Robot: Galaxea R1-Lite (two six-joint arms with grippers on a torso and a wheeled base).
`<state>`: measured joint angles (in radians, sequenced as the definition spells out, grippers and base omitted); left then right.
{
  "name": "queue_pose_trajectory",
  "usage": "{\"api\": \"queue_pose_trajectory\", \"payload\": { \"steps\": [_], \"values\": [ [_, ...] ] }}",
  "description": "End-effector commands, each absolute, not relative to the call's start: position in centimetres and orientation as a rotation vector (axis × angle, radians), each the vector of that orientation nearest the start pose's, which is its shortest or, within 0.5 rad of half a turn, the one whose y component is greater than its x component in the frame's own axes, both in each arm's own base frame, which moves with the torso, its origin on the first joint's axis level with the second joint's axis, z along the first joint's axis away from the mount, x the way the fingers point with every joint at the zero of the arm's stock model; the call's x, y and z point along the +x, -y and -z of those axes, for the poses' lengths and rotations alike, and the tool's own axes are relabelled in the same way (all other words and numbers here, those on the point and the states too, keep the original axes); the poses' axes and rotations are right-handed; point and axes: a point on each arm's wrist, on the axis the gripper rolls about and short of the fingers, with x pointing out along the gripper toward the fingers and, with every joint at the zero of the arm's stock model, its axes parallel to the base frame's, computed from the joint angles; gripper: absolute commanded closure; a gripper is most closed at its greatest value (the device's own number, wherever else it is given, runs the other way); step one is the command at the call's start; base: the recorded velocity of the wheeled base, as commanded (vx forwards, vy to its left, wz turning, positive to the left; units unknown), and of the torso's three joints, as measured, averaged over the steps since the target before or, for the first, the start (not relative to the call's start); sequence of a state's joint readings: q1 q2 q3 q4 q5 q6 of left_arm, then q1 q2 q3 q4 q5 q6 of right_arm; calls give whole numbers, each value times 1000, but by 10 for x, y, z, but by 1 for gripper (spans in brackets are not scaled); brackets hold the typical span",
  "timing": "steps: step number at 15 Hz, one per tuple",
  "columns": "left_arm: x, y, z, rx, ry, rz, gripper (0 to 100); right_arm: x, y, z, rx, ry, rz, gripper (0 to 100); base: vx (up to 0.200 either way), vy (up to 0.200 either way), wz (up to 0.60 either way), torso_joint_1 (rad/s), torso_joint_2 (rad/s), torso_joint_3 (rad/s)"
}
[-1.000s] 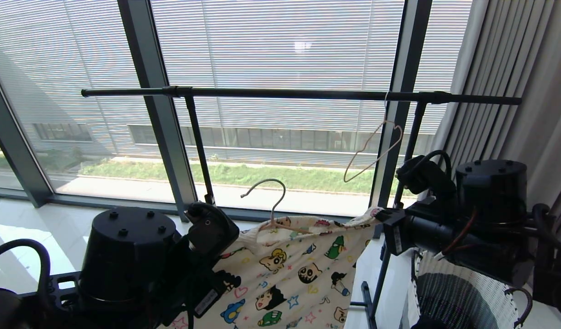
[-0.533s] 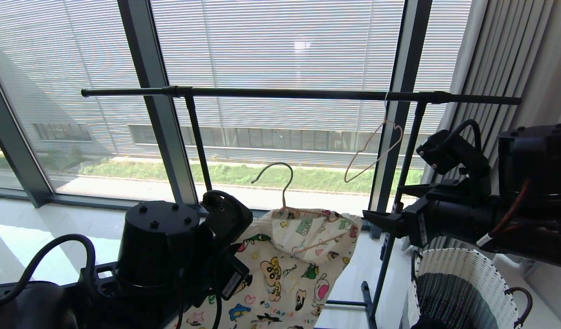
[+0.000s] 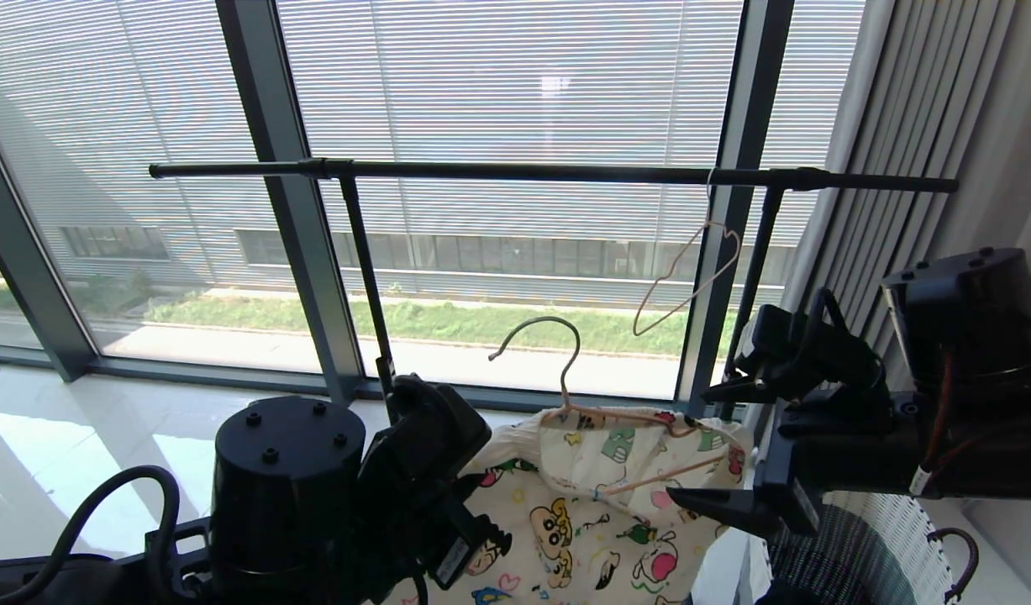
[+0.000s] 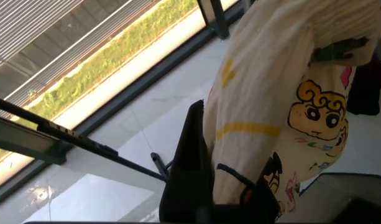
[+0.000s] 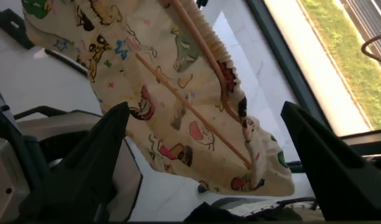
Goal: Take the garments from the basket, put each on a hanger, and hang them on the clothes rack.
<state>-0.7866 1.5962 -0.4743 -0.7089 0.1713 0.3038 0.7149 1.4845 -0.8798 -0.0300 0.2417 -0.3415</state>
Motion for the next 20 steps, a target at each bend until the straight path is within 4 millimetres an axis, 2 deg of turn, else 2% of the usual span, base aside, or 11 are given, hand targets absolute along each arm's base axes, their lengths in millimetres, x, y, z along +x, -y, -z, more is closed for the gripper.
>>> {"api": "queue_pose_trajectory", "payload": {
  "steps": [1, 6, 12, 13, 20],
  "values": [
    [169, 175, -134, 493, -269, 695, 100, 187, -176, -203, -495, -450, -1072, 0, 0, 0, 0, 0, 0, 0],
    [166, 181, -138, 583, -188, 738, 100, 208, -199, -189, -590, -498, -1118, 0, 0, 0, 0, 0, 0, 0],
    [164, 182, -139, 573, -175, 784, 100, 207, -200, -184, -625, -516, -1128, 0, 0, 0, 0, 0, 0, 0],
    [164, 182, -139, 571, -175, 784, 100, 207, -200, -183, -626, -519, -1130, 100, 0, 0, 0, 0, 0, 0],
    [164, 183, -139, 571, -172, 785, 100, 209, -201, -186, -639, -455, -1128, 100, 0, 0, 0, 0, 0, 0]
  ]
}}
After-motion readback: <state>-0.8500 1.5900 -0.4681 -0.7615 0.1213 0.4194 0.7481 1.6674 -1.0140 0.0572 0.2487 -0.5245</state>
